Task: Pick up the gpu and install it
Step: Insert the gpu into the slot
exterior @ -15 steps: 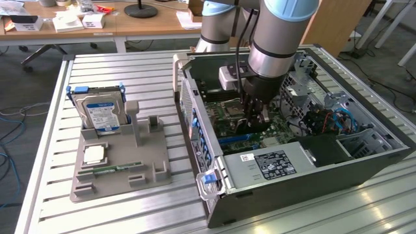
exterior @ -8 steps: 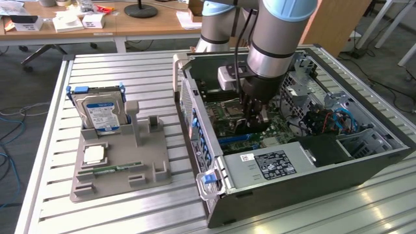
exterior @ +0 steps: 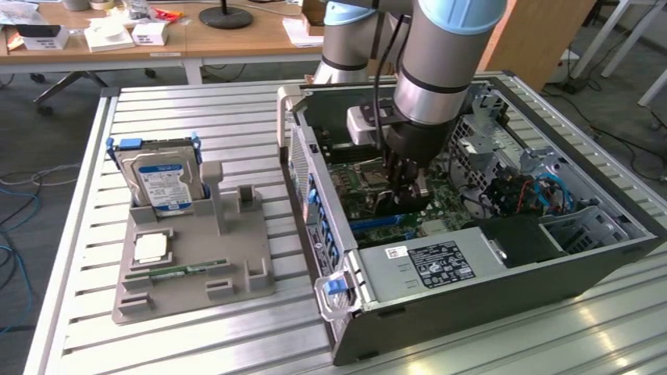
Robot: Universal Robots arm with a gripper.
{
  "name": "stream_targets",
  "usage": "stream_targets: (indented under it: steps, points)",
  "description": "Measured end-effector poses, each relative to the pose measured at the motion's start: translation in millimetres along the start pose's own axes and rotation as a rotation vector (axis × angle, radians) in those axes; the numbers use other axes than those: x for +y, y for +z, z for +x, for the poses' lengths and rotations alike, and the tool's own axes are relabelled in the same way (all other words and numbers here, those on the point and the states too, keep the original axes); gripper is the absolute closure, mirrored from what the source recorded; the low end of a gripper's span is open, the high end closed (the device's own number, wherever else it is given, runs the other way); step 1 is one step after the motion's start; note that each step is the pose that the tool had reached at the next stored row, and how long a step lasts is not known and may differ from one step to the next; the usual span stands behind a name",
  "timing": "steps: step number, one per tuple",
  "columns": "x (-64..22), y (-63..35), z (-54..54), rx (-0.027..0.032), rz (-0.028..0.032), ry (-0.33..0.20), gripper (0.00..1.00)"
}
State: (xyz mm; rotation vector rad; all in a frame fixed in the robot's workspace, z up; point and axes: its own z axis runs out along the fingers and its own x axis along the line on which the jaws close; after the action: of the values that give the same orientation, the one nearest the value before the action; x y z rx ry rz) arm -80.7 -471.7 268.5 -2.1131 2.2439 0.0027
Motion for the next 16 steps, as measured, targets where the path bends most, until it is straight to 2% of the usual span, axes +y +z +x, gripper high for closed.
stream_targets:
  steps: [16]
  points:
    - [5.1,-0.2,0.3,0.0,0.0,0.0,0.74]
